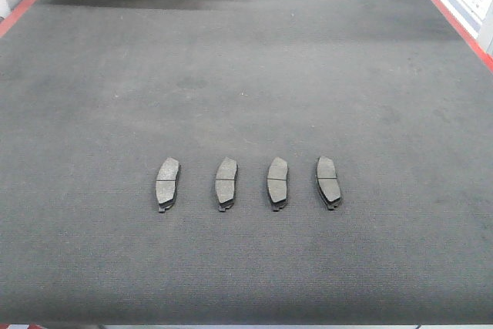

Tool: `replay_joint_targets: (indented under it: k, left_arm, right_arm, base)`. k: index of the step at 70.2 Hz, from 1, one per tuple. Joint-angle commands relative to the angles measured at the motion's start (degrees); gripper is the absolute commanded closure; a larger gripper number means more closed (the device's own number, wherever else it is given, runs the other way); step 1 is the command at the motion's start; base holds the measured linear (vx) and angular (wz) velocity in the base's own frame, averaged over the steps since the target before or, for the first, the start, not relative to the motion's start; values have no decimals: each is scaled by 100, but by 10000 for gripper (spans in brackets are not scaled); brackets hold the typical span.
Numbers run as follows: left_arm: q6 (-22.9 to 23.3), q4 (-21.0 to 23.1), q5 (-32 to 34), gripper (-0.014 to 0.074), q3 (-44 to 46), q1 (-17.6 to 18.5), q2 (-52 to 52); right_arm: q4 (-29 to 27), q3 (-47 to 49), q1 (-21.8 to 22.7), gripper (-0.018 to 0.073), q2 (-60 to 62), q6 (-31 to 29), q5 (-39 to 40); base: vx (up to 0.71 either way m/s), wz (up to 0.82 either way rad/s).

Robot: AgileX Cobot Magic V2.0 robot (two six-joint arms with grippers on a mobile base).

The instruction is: Move and align brake pads A on conveyor

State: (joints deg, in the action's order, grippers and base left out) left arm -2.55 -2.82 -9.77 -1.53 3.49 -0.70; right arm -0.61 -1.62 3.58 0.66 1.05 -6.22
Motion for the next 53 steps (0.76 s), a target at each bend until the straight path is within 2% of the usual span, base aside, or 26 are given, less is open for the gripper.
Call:
replay_joint_targets:
  k: [1, 53]
  left_arm:
    - [51, 9, 425, 602, 107, -17, -83]
    - [51, 9, 425, 602, 107, -17, -83]
  right_arm:
    - [61, -106, 36, 566, 75, -55, 405]
    - [61, -106, 36, 566, 75, -55, 411]
  base:
    - [0, 0]
    - [0, 0]
